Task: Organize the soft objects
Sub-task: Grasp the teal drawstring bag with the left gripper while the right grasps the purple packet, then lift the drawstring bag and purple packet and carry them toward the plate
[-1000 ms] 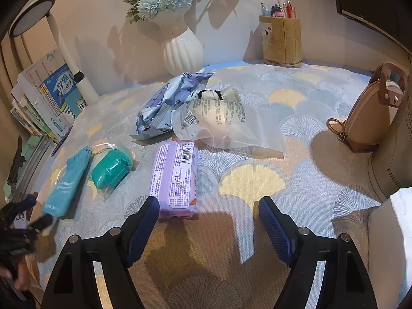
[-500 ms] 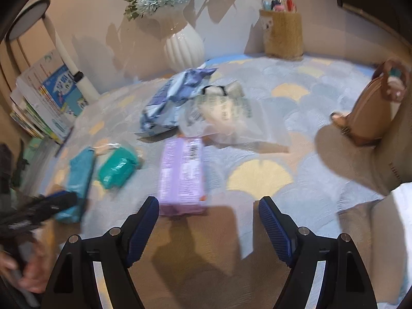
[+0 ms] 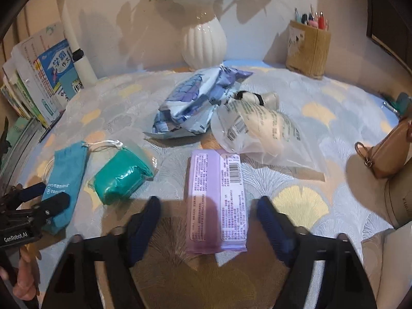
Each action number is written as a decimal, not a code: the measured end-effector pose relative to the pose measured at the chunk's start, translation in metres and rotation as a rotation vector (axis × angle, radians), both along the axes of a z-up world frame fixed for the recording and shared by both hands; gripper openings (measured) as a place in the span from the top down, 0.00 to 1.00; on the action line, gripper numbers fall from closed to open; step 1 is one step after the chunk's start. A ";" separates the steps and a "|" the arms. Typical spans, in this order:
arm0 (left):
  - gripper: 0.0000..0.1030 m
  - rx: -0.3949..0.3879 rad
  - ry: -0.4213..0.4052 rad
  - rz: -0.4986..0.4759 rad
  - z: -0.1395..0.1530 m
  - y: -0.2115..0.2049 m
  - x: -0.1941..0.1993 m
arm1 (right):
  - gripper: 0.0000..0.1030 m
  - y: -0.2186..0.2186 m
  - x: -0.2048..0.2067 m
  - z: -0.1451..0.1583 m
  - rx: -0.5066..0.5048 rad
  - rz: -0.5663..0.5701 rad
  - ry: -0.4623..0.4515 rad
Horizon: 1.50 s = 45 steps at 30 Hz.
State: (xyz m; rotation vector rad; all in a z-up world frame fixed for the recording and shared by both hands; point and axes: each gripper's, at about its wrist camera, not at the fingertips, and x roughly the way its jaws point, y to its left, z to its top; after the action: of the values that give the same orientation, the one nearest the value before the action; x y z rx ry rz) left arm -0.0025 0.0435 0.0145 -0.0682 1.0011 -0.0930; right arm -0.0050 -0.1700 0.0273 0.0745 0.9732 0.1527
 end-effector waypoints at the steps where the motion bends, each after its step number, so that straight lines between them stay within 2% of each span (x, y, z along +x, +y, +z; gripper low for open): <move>1: 0.07 0.015 0.009 -0.004 0.000 -0.005 0.001 | 0.37 0.000 0.001 -0.001 -0.006 -0.006 0.002; 3: 0.07 0.029 0.018 -0.018 0.000 -0.011 0.002 | 0.41 -0.002 0.001 0.000 -0.001 -0.018 -0.004; 5: 0.04 0.042 0.017 -0.042 -0.002 -0.017 0.000 | 0.41 -0.004 0.001 0.000 0.016 -0.020 -0.006; 9: 0.05 0.107 -0.013 -0.049 -0.006 -0.025 -0.001 | 0.41 -0.003 0.001 0.000 0.012 -0.020 -0.006; 11: 0.17 0.108 -0.032 -0.042 -0.003 -0.022 -0.002 | 0.41 -0.001 0.001 0.000 0.000 -0.018 -0.005; 13: 0.43 0.110 -0.050 -0.043 0.001 -0.019 -0.004 | 0.41 -0.001 0.000 -0.001 -0.004 -0.016 -0.003; 14: 0.48 0.106 -0.056 -0.042 0.003 -0.017 -0.005 | 0.38 0.000 0.000 -0.001 -0.007 -0.007 0.000; 16: 0.70 0.101 -0.067 -0.039 0.005 -0.016 -0.007 | 0.37 0.003 0.000 -0.001 -0.016 -0.003 0.000; 18: 0.86 0.063 -0.085 -0.054 0.009 -0.014 -0.010 | 0.40 0.003 -0.001 -0.001 -0.018 -0.002 -0.005; 19: 0.88 0.039 -0.087 -0.058 0.011 -0.012 -0.011 | 0.45 0.003 -0.001 0.000 -0.014 -0.002 -0.009; 20: 0.89 0.020 -0.090 -0.055 0.012 -0.011 -0.012 | 0.54 0.003 -0.002 0.000 -0.009 0.002 -0.014; 21: 0.90 -0.001 -0.093 -0.054 0.013 -0.009 -0.012 | 0.59 0.003 -0.002 0.001 -0.004 0.011 -0.017; 26: 0.90 -0.071 -0.124 -0.045 0.025 -0.005 -0.018 | 0.62 0.006 -0.006 0.004 0.018 0.038 -0.035; 29: 0.90 -0.081 -0.152 -0.052 0.037 -0.006 -0.026 | 0.62 0.000 -0.013 0.012 0.057 0.031 -0.070; 33: 0.90 -0.080 -0.187 -0.059 0.053 -0.014 -0.032 | 0.62 -0.006 -0.029 0.023 0.094 0.021 -0.074; 36: 0.90 -0.084 -0.209 -0.094 0.063 -0.029 -0.038 | 0.62 -0.016 -0.038 0.031 0.219 0.045 -0.033; 40: 0.90 -0.088 -0.252 -0.178 0.081 -0.062 -0.054 | 0.62 -0.029 -0.055 0.050 0.214 0.032 -0.044; 43: 0.90 -0.096 -0.280 -0.235 0.093 -0.086 -0.065 | 0.62 -0.048 -0.075 0.072 0.222 0.023 -0.089; 45: 0.90 -0.107 -0.298 -0.274 0.103 -0.104 -0.074 | 0.62 -0.063 -0.090 0.087 0.193 0.001 -0.117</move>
State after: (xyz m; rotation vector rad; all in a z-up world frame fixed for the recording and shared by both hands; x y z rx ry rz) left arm -0.0763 -0.0603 0.1176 -0.0135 0.7027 -0.3962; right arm -0.0951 -0.2329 0.1146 0.2396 0.8397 0.2489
